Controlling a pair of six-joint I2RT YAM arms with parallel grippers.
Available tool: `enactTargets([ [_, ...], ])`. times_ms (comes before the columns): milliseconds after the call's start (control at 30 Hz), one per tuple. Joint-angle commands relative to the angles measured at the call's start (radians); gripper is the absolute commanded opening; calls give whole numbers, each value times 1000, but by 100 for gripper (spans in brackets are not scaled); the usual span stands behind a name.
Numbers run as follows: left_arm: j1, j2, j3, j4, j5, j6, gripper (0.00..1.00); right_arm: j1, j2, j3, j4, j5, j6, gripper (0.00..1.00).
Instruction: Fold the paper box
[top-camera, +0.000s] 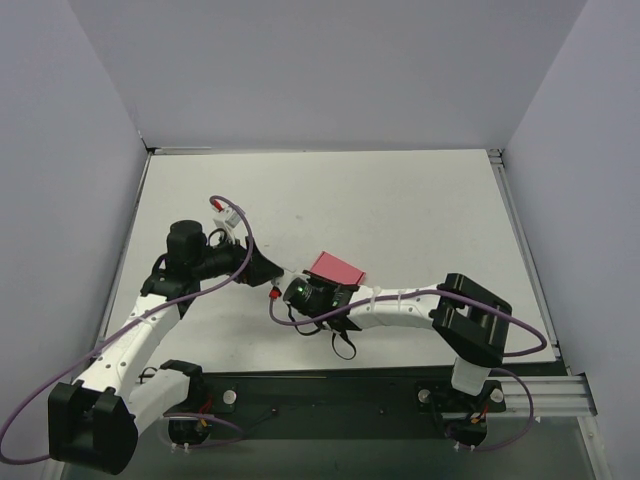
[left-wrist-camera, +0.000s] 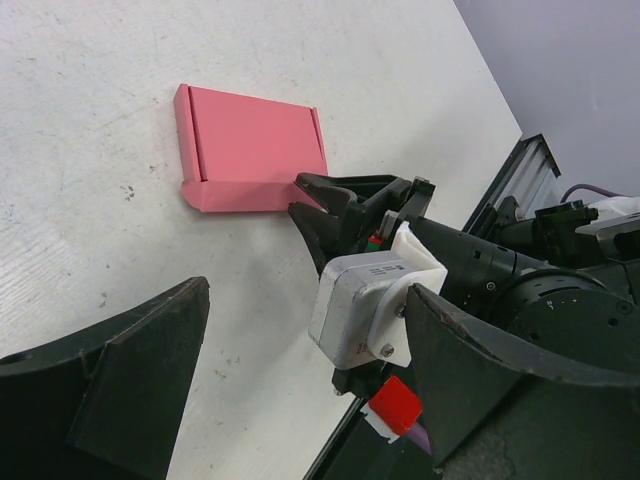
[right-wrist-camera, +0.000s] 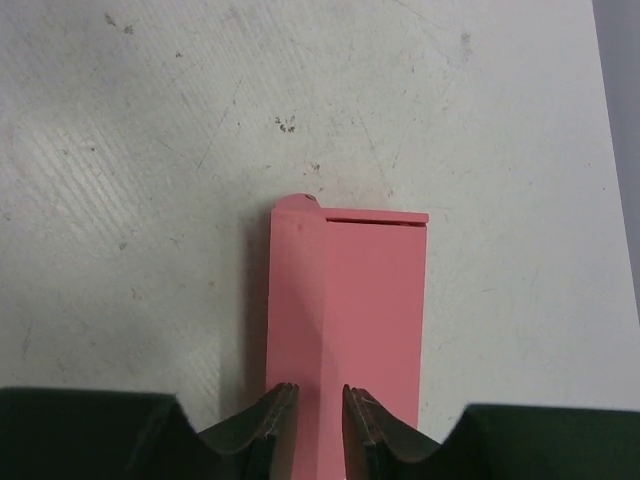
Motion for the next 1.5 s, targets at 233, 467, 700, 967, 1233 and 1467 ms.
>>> enactTargets([
  [233, -1, -10, 15, 11, -17, 21, 88, 47, -26, -36, 11, 25, 38, 68],
  [467, 1, -11, 15, 13, -15, 21, 88, 60, 98, -23, 60, 133, 0, 65],
  [700, -1, -7, 13, 17, -6, 16, 88, 55, 172, -15, 72, 192, -28, 61],
  [967, -1, -10, 12, 19, -7, 14, 88, 38, 242, 0, 94, 221, -53, 51],
  [1233, -1, -10, 13, 17, -9, 14, 88, 37, 227, -6, 95, 206, -59, 26],
  [1467, -4, -10, 13, 19, -10, 14, 88, 34, 204, -15, 80, 138, -48, 12],
])
